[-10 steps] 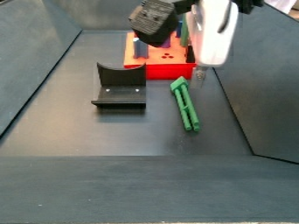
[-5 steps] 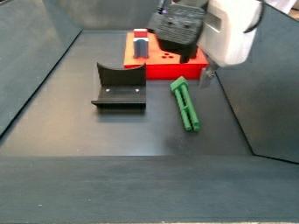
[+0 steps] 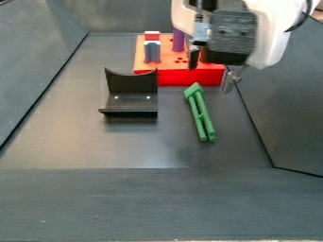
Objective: Pick up the 3 prong object. Move up. Rotate the 3 prong object. Place the 3 prong object on the fixture. Regrasp the 3 prong object. Move to above the board. Insert the 3 prong object.
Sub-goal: Rotate the 3 prong object.
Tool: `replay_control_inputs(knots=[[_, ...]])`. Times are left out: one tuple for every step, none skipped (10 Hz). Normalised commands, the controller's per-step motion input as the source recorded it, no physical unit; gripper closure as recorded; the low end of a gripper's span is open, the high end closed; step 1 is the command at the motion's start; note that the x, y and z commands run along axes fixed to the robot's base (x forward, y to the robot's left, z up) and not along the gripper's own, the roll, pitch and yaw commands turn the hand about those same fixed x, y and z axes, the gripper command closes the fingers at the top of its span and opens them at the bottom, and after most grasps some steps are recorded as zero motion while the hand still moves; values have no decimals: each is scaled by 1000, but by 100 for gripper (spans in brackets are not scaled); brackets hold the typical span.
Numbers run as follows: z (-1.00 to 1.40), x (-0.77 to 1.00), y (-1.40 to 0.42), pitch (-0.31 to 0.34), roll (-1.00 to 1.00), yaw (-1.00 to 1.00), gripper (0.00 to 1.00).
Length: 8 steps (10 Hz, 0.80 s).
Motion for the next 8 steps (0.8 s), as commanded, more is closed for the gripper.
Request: replay_control_inputs(knots=[[-37, 30, 4, -8, 3, 1000, 0], [-37, 30, 4, -8, 4, 1000, 0], [-37, 30, 4, -9, 4, 1000, 0], [-37, 30, 4, -10, 5, 1000, 0], [-37, 30, 3, -11, 5, 1000, 0], [-37, 30, 3, -13, 6, 1000, 0], [-37, 30, 3, -14, 6, 1000, 0], [-37, 30, 3, -16, 7, 1000, 0]])
